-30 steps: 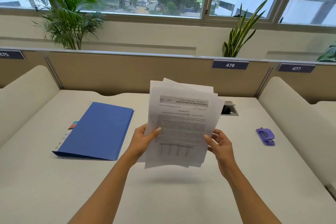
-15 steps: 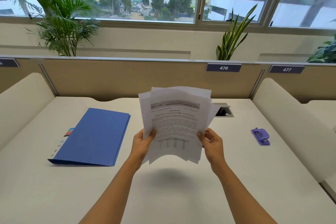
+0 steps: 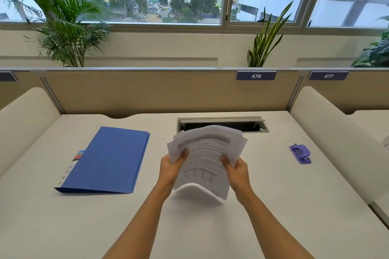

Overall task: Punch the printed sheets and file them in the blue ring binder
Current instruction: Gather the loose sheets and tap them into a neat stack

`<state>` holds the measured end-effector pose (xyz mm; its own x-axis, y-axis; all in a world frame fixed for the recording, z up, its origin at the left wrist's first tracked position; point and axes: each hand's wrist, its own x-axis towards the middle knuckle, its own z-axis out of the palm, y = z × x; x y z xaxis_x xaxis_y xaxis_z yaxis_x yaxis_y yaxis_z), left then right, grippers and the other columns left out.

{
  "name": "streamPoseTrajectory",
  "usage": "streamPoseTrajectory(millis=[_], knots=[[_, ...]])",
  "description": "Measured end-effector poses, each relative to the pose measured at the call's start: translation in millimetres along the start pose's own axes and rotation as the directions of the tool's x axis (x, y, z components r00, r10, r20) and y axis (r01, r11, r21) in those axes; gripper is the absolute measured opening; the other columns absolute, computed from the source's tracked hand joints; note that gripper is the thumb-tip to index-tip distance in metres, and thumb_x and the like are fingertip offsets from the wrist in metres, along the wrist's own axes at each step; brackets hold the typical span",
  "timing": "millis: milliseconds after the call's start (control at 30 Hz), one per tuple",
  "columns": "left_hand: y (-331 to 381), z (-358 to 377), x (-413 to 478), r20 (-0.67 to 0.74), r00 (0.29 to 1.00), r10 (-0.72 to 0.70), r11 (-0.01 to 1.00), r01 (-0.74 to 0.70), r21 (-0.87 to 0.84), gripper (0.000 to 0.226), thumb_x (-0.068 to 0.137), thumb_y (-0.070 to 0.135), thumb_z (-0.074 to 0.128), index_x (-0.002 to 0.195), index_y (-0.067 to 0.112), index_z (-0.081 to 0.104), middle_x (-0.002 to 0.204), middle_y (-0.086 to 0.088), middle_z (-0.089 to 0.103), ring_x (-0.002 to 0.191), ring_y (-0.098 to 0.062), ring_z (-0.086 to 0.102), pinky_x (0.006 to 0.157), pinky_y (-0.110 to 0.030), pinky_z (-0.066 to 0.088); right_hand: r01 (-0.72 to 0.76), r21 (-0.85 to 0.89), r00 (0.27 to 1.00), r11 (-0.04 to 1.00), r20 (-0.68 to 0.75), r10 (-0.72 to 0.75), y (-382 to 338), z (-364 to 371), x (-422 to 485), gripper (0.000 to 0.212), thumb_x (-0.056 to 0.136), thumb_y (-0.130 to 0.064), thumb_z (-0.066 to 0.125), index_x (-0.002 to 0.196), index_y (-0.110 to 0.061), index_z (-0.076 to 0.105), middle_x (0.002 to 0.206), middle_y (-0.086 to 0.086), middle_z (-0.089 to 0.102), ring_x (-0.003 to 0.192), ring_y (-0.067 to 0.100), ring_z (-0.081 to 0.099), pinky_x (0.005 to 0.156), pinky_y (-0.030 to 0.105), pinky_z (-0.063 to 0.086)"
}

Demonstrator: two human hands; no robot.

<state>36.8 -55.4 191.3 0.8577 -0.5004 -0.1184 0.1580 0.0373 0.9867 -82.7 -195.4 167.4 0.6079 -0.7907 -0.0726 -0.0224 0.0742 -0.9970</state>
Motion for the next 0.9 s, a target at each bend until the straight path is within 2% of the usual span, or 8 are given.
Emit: streamPoseTrajectory(millis=[133, 300, 433, 533, 700, 800, 900], knots=[[5.9, -0.5, 2.7, 0.000, 0.999, 0.034, 0.999, -0.034, 0.006, 0.022, 0.086, 0.030, 0.067, 0.107, 0.027, 0.062, 0.095, -0.002, 0.067, 0.087, -0.019, 0.061, 0.061, -0.021, 0.050, 0.045, 0.013, 0.999, 0.999, 0.001, -0.045, -11.9, -4.6, 0.4, 0.017, 0.087, -0.027, 0.066, 0.104, -0.022, 0.065, 0.097, 0.001, 0.071, 0.089, 0.021, 0.067, 0.064, 0.025, 0.055], [9.2, -1.3, 2.7, -0.017, 0.998, 0.062, 0.998, -0.061, 0.022, 0.013, 0.082, 0.029, 0.070, 0.094, 0.028, 0.065, 0.088, 0.001, 0.069, 0.081, -0.016, 0.063, 0.059, -0.019, 0.049, 0.060, -0.019, 0.998, 0.998, -0.010, -0.060, -12.2, -6.1, -1.8, 0.030, 0.084, -0.026, 0.071, 0.113, -0.022, 0.063, 0.101, 0.000, 0.070, 0.091, 0.020, 0.066, 0.068, 0.029, 0.058], [10.5, 2.3, 0.0, -0.041, 0.996, 0.081, 0.997, -0.081, 0.009, 0.009, 0.084, 0.027, 0.069, 0.092, 0.029, 0.065, 0.086, 0.002, 0.069, 0.077, -0.015, 0.064, 0.051, -0.014, 0.051, 0.073, -0.006, 0.997, 0.997, -0.017, -0.073, -14.3, -6.2, -3.0, 0.024, 0.086, -0.026, 0.068, 0.110, -0.023, 0.064, 0.099, 0.000, 0.071, 0.090, 0.022, 0.067, 0.066, 0.026, 0.057], [10.8, 4.8, -2.7, -0.065, 0.994, 0.092, 0.996, -0.092, 0.007, 0.008, 0.085, 0.029, 0.068, 0.093, 0.028, 0.066, 0.086, 0.002, 0.069, 0.077, -0.016, 0.064, 0.051, -0.015, 0.050, 0.076, -0.013, 0.997, 0.997, -0.031, -0.076, -18.2, -4.4, -3.5, 0.019, 0.088, -0.028, 0.064, 0.107, -0.024, 0.065, 0.096, 0.000, 0.071, 0.088, 0.023, 0.067, 0.062, 0.024, 0.055], [13.7, 3.2, -6.1, -0.090, 0.989, 0.115, 0.992, -0.119, -0.042, 0.017, 0.081, 0.034, 0.069, 0.091, 0.020, 0.068, 0.081, -0.003, 0.070, 0.068, -0.015, 0.066, 0.051, -0.016, 0.051, 0.097, 0.031, 0.995, 0.995, -0.041, -0.096, -27.6, -5.0, -7.1, 0.019, 0.086, -0.033, 0.065, 0.101, -0.023, 0.066, 0.092, 0.002, 0.071, 0.083, 0.021, 0.068, 0.060, 0.024, 0.056], [18.0, 1.9, -7.3, -0.084, 0.985, 0.149, 0.983, -0.157, -0.098, 0.027, 0.080, 0.040, 0.066, 0.089, 0.014, 0.068, 0.077, -0.004, 0.069, 0.064, -0.011, 0.067, 0.052, -0.018, 0.052, 0.110, 0.077, 0.993, 0.991, -0.053, -0.106, -34.9, -5.8, -7.8, 0.031, 0.083, -0.042, 0.064, 0.102, -0.018, 0.066, 0.091, 0.007, 0.071, 0.081, 0.023, 0.069, 0.063, 0.031, 0.058], [18.5, 1.6, -4.1, -0.082, 0.978, 0.191, 0.973, -0.199, -0.114, 0.041, 0.084, 0.046, 0.060, 0.091, 0.007, 0.069, 0.079, -0.011, 0.069, 0.067, -0.016, 0.066, 0.057, -0.021, 0.053, 0.134, 0.110, 0.991, 0.985, -0.033, -0.131, -41.3, -4.3, -8.2, 0.042, 0.085, -0.050, 0.058, 0.104, -0.014, 0.066, 0.088, 0.004, 0.070, 0.076, 0.015, 0.067, 0.062, 0.026, 0.056]])
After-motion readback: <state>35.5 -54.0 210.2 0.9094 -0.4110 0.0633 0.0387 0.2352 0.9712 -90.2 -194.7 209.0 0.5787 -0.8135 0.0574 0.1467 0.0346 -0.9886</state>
